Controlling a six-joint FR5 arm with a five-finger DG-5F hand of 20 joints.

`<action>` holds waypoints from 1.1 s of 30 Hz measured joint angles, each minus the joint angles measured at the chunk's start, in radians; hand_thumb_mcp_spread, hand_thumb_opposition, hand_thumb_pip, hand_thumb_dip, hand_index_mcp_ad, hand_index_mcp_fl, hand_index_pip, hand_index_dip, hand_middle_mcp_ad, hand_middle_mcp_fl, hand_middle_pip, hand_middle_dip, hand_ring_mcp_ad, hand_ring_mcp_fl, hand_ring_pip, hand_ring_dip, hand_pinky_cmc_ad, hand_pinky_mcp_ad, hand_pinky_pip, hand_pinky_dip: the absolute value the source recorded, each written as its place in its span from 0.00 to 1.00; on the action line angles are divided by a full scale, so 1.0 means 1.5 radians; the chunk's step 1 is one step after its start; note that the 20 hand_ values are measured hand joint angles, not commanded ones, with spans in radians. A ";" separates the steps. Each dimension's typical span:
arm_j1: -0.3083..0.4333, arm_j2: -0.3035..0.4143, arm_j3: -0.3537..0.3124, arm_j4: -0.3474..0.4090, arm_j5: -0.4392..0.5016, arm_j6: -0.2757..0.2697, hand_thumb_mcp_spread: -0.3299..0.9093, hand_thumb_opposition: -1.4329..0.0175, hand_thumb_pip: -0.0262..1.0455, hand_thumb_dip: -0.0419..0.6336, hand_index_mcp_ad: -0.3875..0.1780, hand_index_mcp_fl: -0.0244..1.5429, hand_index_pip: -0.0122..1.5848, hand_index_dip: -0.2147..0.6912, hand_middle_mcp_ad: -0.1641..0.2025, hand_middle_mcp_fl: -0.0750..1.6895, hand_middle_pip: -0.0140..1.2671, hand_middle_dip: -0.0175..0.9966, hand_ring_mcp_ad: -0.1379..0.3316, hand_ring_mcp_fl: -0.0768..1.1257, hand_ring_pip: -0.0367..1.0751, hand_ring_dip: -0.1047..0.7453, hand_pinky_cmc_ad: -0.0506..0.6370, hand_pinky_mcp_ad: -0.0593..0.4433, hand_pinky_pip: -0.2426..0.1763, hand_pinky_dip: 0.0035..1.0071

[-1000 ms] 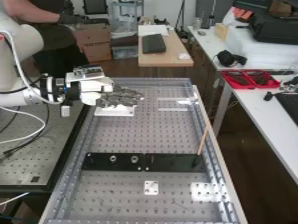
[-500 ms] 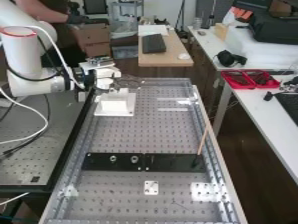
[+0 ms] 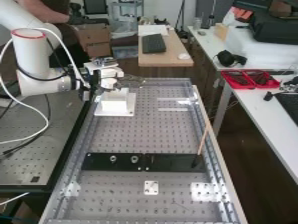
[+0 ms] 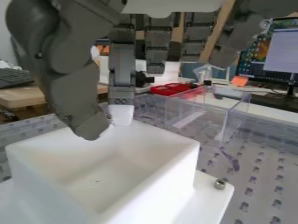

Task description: Grab the smaller nut and place it in the white container

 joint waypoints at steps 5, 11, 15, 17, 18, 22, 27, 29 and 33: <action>-0.002 -0.003 0.008 -0.025 0.008 -0.009 0.60 0.41 0.73 0.44 0.46 0.07 0.87 0.48 0.54 0.09 0.12 0.25 0.56 0.06 0.12 0.23 0.51 0.49 0.47 0.17; -0.011 0.000 0.012 -0.033 0.013 -0.002 0.56 0.42 0.78 0.44 0.46 0.01 0.71 0.45 0.54 0.04 0.12 0.25 0.57 0.06 0.12 0.23 0.51 0.48 0.47 0.17; -0.016 0.016 0.013 -0.036 0.022 0.011 0.55 0.43 0.78 0.43 0.45 0.01 0.66 0.43 0.53 0.04 0.12 0.25 0.57 0.06 0.11 0.23 0.50 0.48 0.43 0.17; -0.020 0.029 0.017 -0.040 0.032 0.023 0.54 0.44 0.81 0.44 0.45 0.01 0.64 0.42 0.53 0.05 0.12 0.25 0.57 0.06 0.11 0.23 0.51 0.48 0.43 0.17; -0.023 0.042 0.021 -0.043 0.041 0.033 0.53 0.45 0.82 0.44 0.45 0.01 0.63 0.42 0.53 0.04 0.12 0.25 0.57 0.06 0.11 0.23 0.51 0.48 0.43 0.17; -0.037 0.099 0.049 -0.066 0.101 0.069 0.52 0.44 0.82 0.44 0.45 0.01 0.59 0.41 0.54 0.05 0.12 0.25 0.57 0.06 0.11 0.23 0.50 0.48 0.43 0.17; -0.051 0.148 0.098 -0.101 0.199 0.117 0.47 0.45 0.78 0.44 0.46 0.01 0.47 0.41 0.54 0.05 0.12 0.25 0.59 0.06 0.12 0.23 0.51 0.56 0.44 0.17; -0.056 0.157 0.118 -0.113 0.242 0.130 0.47 0.46 0.78 0.44 0.48 0.01 0.42 0.41 0.55 0.06 0.12 0.25 0.60 0.06 0.12 0.23 0.51 0.57 0.43 0.18; -0.064 0.166 0.161 -0.142 0.336 0.137 0.46 0.47 0.75 0.41 0.51 0.01 0.37 0.41 0.55 0.06 0.12 0.25 0.59 0.06 0.10 0.23 0.51 0.61 0.43 0.18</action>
